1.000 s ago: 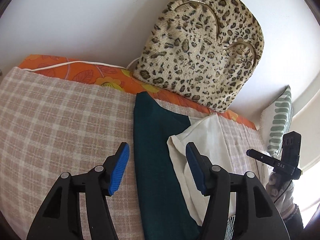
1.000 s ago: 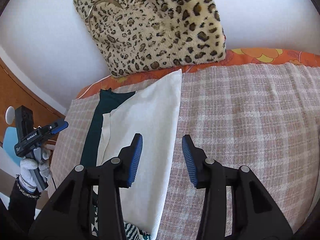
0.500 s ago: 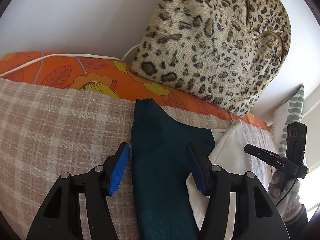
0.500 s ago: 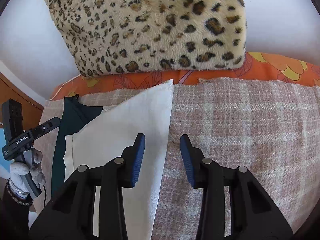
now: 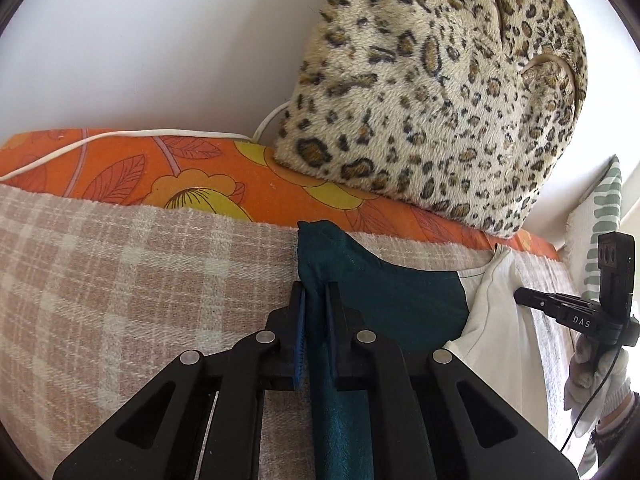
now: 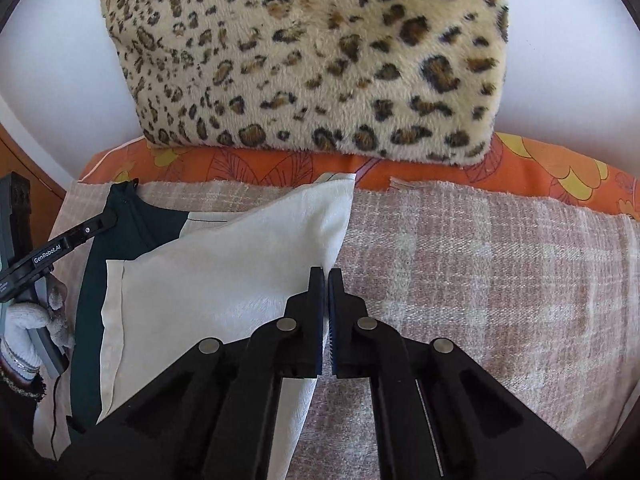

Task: Fold small clothes
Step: 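Close the left tool on the green edge while the right tool grips the cream edge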

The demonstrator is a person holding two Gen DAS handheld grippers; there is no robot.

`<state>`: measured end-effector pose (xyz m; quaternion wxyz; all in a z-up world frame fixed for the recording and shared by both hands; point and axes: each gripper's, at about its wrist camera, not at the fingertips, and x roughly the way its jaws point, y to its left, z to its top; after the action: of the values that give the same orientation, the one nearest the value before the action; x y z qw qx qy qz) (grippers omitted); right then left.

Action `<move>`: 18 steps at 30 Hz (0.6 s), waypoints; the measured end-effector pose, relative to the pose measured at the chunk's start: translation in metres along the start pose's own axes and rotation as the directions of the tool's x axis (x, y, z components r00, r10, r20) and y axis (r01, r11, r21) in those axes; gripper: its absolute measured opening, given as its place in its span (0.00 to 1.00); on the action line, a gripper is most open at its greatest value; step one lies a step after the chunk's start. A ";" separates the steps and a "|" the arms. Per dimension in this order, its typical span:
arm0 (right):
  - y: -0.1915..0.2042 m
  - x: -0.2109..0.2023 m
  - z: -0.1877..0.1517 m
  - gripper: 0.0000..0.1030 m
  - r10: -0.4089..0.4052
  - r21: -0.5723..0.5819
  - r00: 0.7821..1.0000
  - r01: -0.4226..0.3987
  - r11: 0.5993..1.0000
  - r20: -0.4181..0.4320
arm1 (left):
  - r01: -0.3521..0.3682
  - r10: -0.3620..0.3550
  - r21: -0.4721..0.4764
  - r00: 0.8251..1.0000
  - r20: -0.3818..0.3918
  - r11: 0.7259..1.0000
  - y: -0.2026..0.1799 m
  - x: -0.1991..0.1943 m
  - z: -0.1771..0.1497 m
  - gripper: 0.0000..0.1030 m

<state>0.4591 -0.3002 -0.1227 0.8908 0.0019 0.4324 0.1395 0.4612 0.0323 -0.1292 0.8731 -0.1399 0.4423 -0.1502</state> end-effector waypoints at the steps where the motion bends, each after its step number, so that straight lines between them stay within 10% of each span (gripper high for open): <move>1: -0.001 0.001 0.000 0.02 0.003 -0.001 1.000 -0.003 1.000 -0.005 | 0.001 -0.001 -0.009 1.000 0.004 1.000 0.002 0.000 0.000 0.08; 5: -0.012 -0.004 0.003 0.03 -0.003 0.035 1.000 0.003 0.999 -0.010 | 0.012 -0.011 -0.056 1.000 0.022 0.998 0.012 -0.004 0.001 0.08; 8: -0.024 -0.010 0.008 0.09 0.051 0.081 0.999 -0.051 0.995 -0.001 | 0.062 -0.062 -0.096 0.998 0.004 0.993 0.015 -0.004 0.004 0.41; 13: -0.021 -0.011 0.016 0.53 0.114 0.097 0.993 -0.117 0.988 0.035 | 0.058 -0.058 -0.061 0.998 -0.010 0.997 0.000 0.002 0.009 0.53; 16: -0.010 -0.004 0.021 0.46 0.093 0.062 0.995 -0.095 0.994 0.037 | 0.045 -0.046 -0.033 0.999 -0.005 0.998 -0.008 0.012 0.010 0.31; 18: -0.001 0.006 0.024 0.06 0.069 0.035 0.997 -0.070 0.997 0.015 | 0.033 -0.033 -0.034 0.999 -0.010 0.999 -0.009 0.017 0.010 0.07</move>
<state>0.4814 -0.2966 -0.1124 0.8881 0.0338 0.4285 0.1627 0.4780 0.0181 -0.1325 0.8656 -0.1610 0.4472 -0.1577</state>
